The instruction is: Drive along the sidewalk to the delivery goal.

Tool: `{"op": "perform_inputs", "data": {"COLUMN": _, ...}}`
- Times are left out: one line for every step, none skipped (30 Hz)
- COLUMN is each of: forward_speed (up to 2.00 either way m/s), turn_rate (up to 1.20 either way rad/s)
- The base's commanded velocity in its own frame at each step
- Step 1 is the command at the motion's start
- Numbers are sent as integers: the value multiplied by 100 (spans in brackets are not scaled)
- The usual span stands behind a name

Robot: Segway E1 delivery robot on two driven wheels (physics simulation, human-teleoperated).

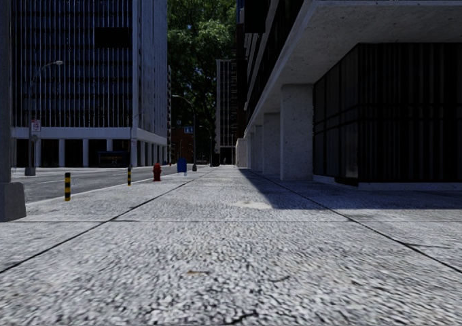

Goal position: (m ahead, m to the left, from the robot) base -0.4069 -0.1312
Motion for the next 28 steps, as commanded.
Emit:
{"op": "perform_inputs", "data": {"forward_speed": 0, "turn_rate": 0}}
{"op": "perform_inputs", "data": {"forward_speed": 0, "turn_rate": 0}}
{"op": "perform_inputs", "data": {"forward_speed": 0, "turn_rate": 0}}
{"op": "perform_inputs", "data": {"forward_speed": 0, "turn_rate": 0}}
{"op": "perform_inputs", "data": {"forward_speed": 0, "turn_rate": 0}}
{"op": "perform_inputs", "data": {"forward_speed": 0, "turn_rate": 0}}
{"op": "perform_inputs", "data": {"forward_speed": 0, "turn_rate": 0}}
{"op": "perform_inputs", "data": {"forward_speed": 0, "turn_rate": 0}}
{"op": "perform_inputs", "data": {"forward_speed": 0, "turn_rate": 0}}
{"op": "perform_inputs", "data": {"forward_speed": 0, "turn_rate": 0}}
{"op": "perform_inputs", "data": {"forward_speed": 0, "turn_rate": 0}}
{"op": "perform_inputs", "data": {"forward_speed": 0, "turn_rate": 0}}
{"op": "perform_inputs", "data": {"forward_speed": 0, "turn_rate": 0}}
{"op": "perform_inputs", "data": {"forward_speed": 0, "turn_rate": 0}}
{"op": "perform_inputs", "data": {"forward_speed": 0, "turn_rate": 0}}
{"op": "perform_inputs", "data": {"forward_speed": 0, "turn_rate": 0}}
{"op": "perform_inputs", "data": {"forward_speed": 0, "turn_rate": 0}}
{"op": "perform_inputs", "data": {"forward_speed": 0, "turn_rate": 0}}
{"op": "perform_inputs", "data": {"forward_speed": 0, "turn_rate": 0}}
{"op": "perform_inputs", "data": {"forward_speed": 0, "turn_rate": 0}}
{"op": "perform_inputs", "data": {"forward_speed": 0, "turn_rate": 0}}
{"op": "perform_inputs", "data": {"forward_speed": 0, "turn_rate": 0}}
{"op": "perform_inputs", "data": {"forward_speed": 0, "turn_rate": 0}}
{"op": "perform_inputs", "data": {"forward_speed": 0, "turn_rate": 0}}
{"op": "perform_inputs", "data": {"forward_speed": 0, "turn_rate": 0}}
{"op": "perform_inputs", "data": {"forward_speed": 0, "turn_rate": 0}}
{"op": "perform_inputs", "data": {"forward_speed": 0, "turn_rate": 0}}
{"op": "perform_inputs", "data": {"forward_speed": 0, "turn_rate": 0}}
